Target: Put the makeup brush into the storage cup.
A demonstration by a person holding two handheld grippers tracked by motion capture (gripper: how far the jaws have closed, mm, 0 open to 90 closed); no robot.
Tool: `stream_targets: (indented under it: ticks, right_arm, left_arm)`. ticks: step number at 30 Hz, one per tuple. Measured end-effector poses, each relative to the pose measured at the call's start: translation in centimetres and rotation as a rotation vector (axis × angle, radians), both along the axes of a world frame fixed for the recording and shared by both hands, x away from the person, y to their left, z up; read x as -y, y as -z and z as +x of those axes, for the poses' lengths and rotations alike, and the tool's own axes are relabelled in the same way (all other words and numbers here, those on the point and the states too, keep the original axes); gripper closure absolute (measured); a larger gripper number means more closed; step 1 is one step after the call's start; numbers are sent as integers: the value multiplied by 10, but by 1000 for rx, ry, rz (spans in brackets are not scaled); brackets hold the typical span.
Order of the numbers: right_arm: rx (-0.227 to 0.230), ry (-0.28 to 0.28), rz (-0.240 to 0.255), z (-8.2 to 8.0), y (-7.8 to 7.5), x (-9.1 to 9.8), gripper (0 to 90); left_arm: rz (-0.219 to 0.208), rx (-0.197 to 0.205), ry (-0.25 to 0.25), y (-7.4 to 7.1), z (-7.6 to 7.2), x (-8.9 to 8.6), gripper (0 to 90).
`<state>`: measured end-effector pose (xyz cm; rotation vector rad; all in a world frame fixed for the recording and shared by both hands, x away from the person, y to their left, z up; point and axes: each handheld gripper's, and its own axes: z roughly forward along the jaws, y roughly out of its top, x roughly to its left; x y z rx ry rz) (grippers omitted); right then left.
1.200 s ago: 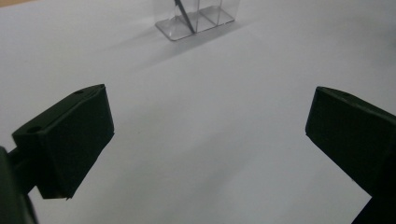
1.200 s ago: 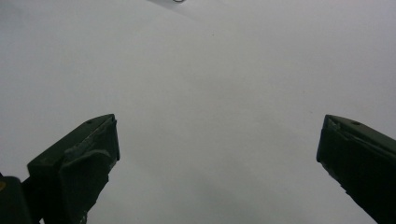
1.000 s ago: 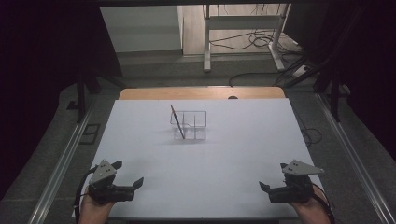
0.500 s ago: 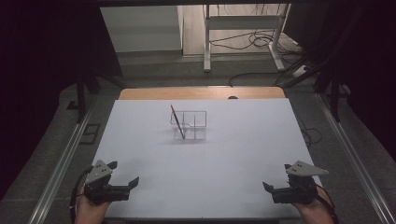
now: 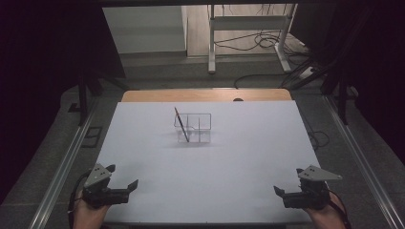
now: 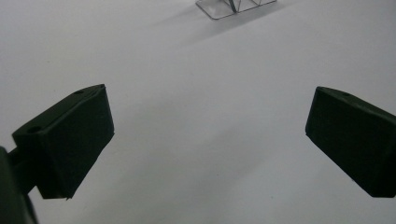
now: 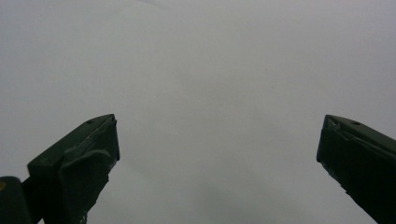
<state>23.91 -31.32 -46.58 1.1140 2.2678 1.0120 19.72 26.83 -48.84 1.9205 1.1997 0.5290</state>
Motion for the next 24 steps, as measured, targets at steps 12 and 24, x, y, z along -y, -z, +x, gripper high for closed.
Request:
stream_targets:
  ticks: [12,24]
  right_arm:
    - [0,22,3,-2,0,9,0]
    - [-11,27,-5,-2,2,12,0]
  left_arm:
    - [3,-7,-14,2,1,-4,14]
    - [11,-25,-21,5,3,-6,14]
